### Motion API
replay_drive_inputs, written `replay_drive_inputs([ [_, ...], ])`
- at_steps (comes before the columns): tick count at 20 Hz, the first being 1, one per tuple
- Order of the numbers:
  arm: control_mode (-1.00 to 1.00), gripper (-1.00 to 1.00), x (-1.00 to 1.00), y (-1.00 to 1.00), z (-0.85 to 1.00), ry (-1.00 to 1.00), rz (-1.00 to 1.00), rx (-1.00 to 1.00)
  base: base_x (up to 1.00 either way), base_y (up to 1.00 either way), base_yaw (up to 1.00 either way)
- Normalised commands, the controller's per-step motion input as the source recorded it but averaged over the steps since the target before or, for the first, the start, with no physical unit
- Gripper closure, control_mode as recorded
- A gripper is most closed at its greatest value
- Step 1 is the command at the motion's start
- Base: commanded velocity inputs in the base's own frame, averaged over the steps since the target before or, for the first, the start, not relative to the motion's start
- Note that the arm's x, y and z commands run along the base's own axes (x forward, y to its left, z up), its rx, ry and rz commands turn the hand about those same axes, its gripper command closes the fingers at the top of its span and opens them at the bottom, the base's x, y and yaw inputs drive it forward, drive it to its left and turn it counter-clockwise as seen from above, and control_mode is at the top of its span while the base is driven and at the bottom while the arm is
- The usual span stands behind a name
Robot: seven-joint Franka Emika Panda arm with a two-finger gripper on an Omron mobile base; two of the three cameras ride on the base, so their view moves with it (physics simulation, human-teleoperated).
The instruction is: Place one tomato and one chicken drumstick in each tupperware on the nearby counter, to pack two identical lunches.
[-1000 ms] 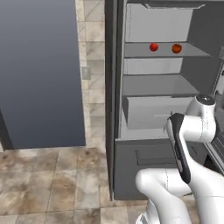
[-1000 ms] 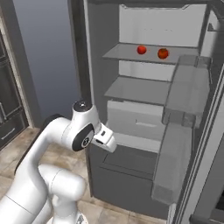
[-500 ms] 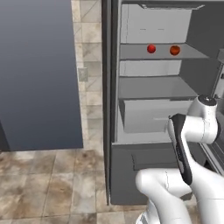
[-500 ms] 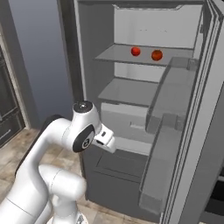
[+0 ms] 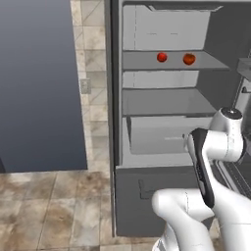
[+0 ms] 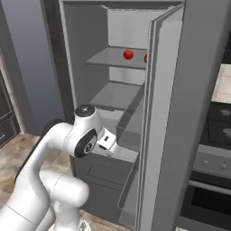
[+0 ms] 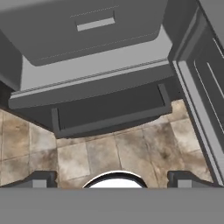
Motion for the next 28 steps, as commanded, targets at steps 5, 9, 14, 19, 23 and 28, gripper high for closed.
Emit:
replay_drive_inputs([
  [5, 1.00, -1.00, 0.00, 0.00, 0.00, 0.00, 0.00, 0.00, 0.78, -0.17, 0.02],
  [9, 1.00, -1.00, 0.00, 0.00, 0.00, 0.00, 0.00, 0.00, 0.88, -0.20, 0.03],
  [14, -1.00, -1.00, 0.04, -0.20, 0.22, -0.03, 0.02, 0.00, 0.26, -0.11, 0.01],
  [19, -1.00, -1.00, -0.23, -0.30, 0.57, -0.21, 0.05, 0.00, 0.00, 0.00, 0.00],
  [23, -1.00, -1.00, -0.12, -0.05, 0.72, -0.26, 0.03, -0.02, 0.00, 0.00, 0.00],
  [28, -1.00, -1.00, 0.12, 0.30, 0.75, -0.19, 0.00, -0.05, 0.00, 0.00, 0.00],
])
